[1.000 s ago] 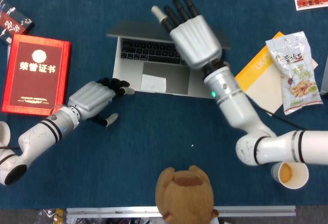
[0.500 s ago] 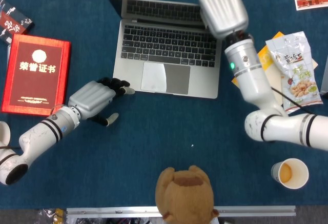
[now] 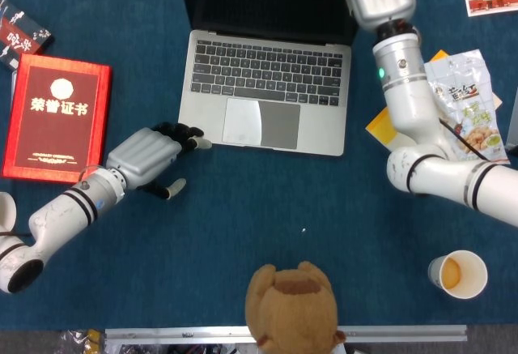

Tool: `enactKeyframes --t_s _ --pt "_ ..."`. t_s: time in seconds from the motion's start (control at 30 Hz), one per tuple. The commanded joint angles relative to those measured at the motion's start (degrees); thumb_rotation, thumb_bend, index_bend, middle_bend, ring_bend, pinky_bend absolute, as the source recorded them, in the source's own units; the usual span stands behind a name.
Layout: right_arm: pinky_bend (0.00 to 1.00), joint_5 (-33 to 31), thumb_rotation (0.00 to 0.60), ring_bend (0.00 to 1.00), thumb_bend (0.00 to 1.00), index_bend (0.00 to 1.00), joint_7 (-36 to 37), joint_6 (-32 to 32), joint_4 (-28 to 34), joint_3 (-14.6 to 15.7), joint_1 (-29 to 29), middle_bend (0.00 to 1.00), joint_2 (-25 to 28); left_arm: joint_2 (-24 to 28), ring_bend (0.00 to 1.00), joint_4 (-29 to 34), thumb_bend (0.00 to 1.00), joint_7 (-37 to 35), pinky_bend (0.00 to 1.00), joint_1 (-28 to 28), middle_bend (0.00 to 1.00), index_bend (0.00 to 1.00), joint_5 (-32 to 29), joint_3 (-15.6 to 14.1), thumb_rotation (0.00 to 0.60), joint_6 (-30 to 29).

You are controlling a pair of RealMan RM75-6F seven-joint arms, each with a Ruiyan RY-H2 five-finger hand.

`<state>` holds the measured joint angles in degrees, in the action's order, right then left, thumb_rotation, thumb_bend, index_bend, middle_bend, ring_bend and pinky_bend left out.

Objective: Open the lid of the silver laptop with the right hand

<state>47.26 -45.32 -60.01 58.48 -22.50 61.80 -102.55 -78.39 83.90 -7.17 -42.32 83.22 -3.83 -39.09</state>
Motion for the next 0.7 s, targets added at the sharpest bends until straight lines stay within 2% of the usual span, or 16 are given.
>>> enactKeyframes --t_s 0.03,0.17,0.27,0.47,0.7 --pt "0.00 -0.1 0.600 0.00 0.31 0.08 0.5 0.5 -2.3 -0.1 0.4 0.15 -0.9 0.0 0.06 0.0 0.44 0.1 0.06 0.0 0.09 0.13 0.0 0.0 0.501 -0.1" --pt "0.00 0.6 0.600 0.00 0.31 0.08 2.2 0.7 -1.4 -0.3 0.2 0.15 -0.5 0.2 0.06 0.2 0.44 0.4 0.06 0.0 0.09 0.13 -0.1 -0.2 0.503 -0.1" --pt "0.00 1.5 0.600 0.00 0.31 0.08 4.0 0.2 2.9 -0.9 -0.5 0.15 1.3 0.5 0.06 0.5 0.44 0.4 0.06 0.1 0.09 0.13 -0.3 -0.1 0.501 -0.5" --pt "0.00 4.3 0.600 0.00 0.31 0.08 4.4 -2.8 15.2 -0.2 -3.2 0.15 7.7 1.8 0.06 1.5 0.44 1.4 0.06 1.4 0.09 0.13 -0.7 0.5 0.503 -3.5" --pt "0.00 6.8 0.600 0.00 0.31 0.08 5.9 -8.1 29.3 2.1 -10.0 0.16 17.0 5.5 0.06 3.8 0.44 4.0 0.06 4.9 0.09 0.14 -2.6 1.8 0.502 -10.4"
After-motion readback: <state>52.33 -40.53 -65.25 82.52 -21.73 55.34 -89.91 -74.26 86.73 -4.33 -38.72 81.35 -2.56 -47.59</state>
